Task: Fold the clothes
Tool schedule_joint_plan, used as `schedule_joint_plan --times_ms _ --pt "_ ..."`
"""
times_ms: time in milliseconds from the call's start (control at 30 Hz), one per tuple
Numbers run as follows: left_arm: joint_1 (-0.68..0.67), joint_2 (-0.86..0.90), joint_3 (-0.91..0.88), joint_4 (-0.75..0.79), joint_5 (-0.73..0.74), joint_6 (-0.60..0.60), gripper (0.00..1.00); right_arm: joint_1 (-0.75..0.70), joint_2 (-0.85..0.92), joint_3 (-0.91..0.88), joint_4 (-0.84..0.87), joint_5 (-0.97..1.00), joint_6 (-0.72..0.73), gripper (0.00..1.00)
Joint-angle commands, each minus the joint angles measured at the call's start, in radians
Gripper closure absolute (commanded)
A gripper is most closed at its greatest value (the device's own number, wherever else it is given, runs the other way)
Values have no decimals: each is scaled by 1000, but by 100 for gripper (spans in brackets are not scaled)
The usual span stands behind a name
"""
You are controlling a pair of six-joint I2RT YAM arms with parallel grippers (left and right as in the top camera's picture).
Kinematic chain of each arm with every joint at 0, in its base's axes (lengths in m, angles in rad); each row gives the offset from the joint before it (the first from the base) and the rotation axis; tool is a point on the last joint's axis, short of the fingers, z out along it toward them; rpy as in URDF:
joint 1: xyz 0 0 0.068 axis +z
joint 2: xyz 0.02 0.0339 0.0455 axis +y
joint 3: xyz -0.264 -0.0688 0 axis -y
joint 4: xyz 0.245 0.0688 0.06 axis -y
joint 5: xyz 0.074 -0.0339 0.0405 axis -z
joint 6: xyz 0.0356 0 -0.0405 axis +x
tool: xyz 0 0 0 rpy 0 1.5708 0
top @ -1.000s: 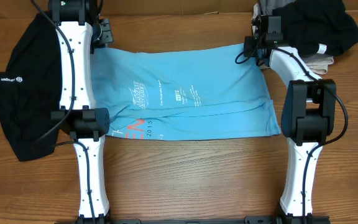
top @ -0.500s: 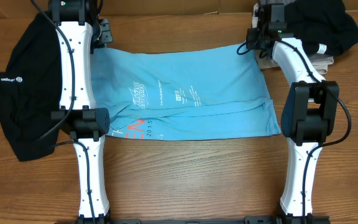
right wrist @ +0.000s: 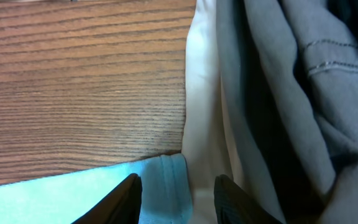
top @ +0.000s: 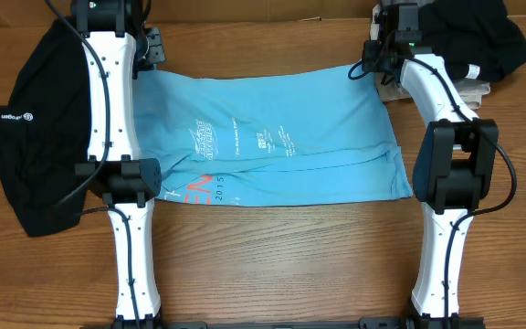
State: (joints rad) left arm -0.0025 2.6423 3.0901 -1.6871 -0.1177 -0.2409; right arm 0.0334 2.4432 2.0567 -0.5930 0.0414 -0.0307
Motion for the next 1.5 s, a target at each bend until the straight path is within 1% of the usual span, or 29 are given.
schedule_joint_plan --times_ms 0,167,433,700,733,800,833,933,1167,1333,1400,1433,1467 --pt "4 -13 6 -2 -21 -22 96 18 23 25 0 2 -4 59" --pt "4 -13 6 -2 -21 -22 96 24 25 24 3 3 -4 59" --pt "4 -13 6 -2 -20 -22 96 24 79 24 -5 12 -3 59" --pt "4 -13 6 -2 -20 -22 96 10 86 24 -1 55 4 57" --pt "4 -13 6 -2 -20 -22 96 10 86 24 -3 55 4 59" --pt "4 -13 6 -2 -20 -26 96 9 85 24 -5 55 4 67" --pt "4 -13 6 -2 -20 -29 96 10 85 24 -7 55 4 78" --pt "4 -13 6 -2 -20 -29 96 10 85 24 -8 55 4 96" --pt "4 -13 6 -2 -22 -29 96 10 68 26 -24 55 8 96" --pt "8 -18 12 -2 -18 -30 96 12 -9 36 -40 53 8 96" --pt "10 -29 12 -2 -11 -32 96 13 -48 53 -95 39 11 96" --pt "10 -49 12 -2 8 -32 96 13 -88 75 -180 27 46 96" --pt "10 -62 12 -2 16 -33 96 13 -108 85 -225 18 53 96"
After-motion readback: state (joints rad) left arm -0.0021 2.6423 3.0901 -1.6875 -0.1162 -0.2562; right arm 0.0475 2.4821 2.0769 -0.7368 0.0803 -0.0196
